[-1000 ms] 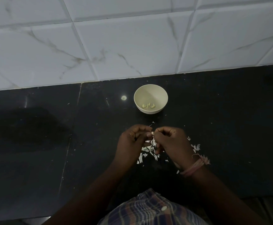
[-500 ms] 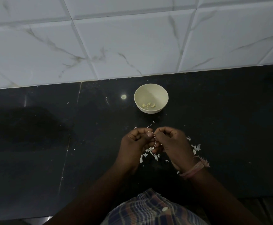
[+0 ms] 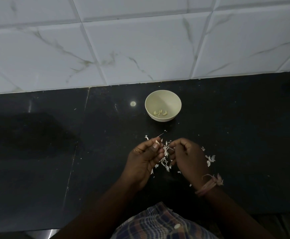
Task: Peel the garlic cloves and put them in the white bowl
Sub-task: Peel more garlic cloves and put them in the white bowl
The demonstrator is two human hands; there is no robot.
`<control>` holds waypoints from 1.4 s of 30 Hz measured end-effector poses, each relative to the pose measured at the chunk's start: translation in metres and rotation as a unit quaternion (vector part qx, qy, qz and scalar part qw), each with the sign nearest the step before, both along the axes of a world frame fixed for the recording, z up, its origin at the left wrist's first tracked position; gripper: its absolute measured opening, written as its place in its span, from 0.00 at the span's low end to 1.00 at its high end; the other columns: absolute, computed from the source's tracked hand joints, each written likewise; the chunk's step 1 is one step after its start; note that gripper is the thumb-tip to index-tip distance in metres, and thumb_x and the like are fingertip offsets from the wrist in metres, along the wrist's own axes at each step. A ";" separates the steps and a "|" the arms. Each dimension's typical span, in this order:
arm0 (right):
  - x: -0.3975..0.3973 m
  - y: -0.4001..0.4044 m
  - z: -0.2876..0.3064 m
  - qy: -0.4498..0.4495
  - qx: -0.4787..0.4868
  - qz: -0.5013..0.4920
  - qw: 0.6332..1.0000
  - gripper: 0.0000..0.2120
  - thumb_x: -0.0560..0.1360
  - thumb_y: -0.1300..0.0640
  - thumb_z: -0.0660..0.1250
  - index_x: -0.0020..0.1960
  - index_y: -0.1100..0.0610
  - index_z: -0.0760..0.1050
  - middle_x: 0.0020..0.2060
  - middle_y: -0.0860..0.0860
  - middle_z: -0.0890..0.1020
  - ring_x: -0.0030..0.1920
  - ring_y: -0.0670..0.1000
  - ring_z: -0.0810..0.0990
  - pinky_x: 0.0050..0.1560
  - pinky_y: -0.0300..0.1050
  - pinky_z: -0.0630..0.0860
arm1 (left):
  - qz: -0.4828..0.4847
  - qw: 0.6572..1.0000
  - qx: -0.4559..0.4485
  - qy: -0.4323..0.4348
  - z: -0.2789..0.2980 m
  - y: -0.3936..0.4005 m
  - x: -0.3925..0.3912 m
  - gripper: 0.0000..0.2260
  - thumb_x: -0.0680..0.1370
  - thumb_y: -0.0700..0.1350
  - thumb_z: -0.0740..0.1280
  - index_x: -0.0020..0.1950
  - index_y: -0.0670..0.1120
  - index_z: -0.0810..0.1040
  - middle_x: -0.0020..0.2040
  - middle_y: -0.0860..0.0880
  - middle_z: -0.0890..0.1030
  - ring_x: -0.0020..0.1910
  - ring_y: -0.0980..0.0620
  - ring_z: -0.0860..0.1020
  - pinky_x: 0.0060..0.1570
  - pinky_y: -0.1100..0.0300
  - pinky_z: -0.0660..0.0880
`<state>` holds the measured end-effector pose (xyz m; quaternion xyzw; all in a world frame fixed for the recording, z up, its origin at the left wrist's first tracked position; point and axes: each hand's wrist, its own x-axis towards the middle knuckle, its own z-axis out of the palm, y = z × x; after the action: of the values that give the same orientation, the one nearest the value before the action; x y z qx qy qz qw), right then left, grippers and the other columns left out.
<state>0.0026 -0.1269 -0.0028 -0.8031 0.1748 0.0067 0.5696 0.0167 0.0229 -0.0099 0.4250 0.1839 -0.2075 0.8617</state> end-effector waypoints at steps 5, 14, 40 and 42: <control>-0.002 0.001 -0.002 -0.034 -0.146 0.046 0.988 0.19 0.81 0.42 0.61 0.38 0.54 0.75 0.29 0.51 0.80 0.26 0.50 0.80 0.32 0.55 0.78 | -0.005 1.000 -0.001 -0.010 0.000 0.000 -0.005 0.16 0.71 0.38 0.71 0.59 0.38 0.82 0.48 0.43 0.85 0.44 0.52 0.84 0.47 0.62 0.82; -0.001 0.004 0.000 -0.040 -0.108 0.101 0.988 0.10 0.78 0.61 0.68 0.56 0.50 0.81 0.50 0.42 0.85 0.50 0.37 0.82 0.54 0.42 0.80 | 0.003 0.996 0.070 -0.053 -0.004 0.001 -0.007 0.08 0.71 0.37 0.73 0.50 0.42 0.85 0.46 0.43 0.86 0.44 0.51 0.84 0.46 0.60 0.81; 0.005 0.000 0.007 -0.077 -0.052 0.087 0.992 0.05 0.75 0.58 0.73 0.44 0.49 0.80 0.37 0.44 0.83 0.39 0.42 0.81 0.40 0.36 0.77 | -0.060 0.952 0.265 -0.141 0.007 0.002 -0.004 0.08 0.79 0.40 0.71 0.57 0.45 0.86 0.50 0.45 0.88 0.53 0.45 0.86 0.61 0.42 0.80; 0.006 -0.002 0.007 -0.076 -0.067 0.095 0.990 0.05 0.76 0.58 0.72 0.44 0.50 0.79 0.36 0.45 0.82 0.38 0.42 0.81 0.39 0.33 0.75 | -0.074 0.943 0.287 -0.151 0.010 0.002 -0.004 0.08 0.79 0.40 0.72 0.57 0.46 0.86 0.50 0.48 0.88 0.52 0.47 0.86 0.60 0.45 0.81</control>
<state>0.0083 -0.1294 0.0040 -0.8505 0.0540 -0.0116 0.5230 0.0127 0.0244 -0.0003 0.6930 0.0720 -0.1423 0.7031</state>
